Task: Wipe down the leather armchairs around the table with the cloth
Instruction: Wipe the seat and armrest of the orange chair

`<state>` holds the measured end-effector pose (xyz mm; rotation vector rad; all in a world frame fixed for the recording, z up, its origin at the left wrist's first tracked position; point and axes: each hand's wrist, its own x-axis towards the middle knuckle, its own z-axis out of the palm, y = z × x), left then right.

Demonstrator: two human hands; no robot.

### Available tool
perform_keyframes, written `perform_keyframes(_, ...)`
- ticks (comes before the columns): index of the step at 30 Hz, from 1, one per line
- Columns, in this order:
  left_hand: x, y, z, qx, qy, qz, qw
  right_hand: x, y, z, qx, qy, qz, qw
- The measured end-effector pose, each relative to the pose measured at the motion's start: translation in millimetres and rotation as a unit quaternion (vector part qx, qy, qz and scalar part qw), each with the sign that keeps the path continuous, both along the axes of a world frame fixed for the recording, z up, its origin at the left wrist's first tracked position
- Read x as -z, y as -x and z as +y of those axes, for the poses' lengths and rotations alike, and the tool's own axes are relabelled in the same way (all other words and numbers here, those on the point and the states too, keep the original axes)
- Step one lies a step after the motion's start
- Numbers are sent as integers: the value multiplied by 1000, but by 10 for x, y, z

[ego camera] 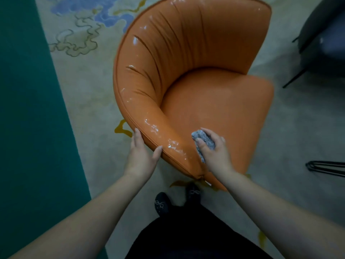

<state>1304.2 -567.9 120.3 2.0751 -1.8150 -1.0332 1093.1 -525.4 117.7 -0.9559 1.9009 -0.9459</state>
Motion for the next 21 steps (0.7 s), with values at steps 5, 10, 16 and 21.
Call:
perform_keyframes(5, 33, -14, -45, -27, -7, 69, 997, 197, -45, 140, -43, 5, -5, 999)
perform_keyframes(10, 39, -86, -147, -38, -39, 126, 991, 393, -305, 174, -110, 41, 104, 988)
perform_keyframes(16, 56, -109, -254, -38, -60, 159, 985, 386, -511, -451, -193, 96, 81, 973)
perform_keyframes(21, 21, -98, -245, -19, -61, 143, 988, 536, -93, 129, -189, 122, 60, 973)
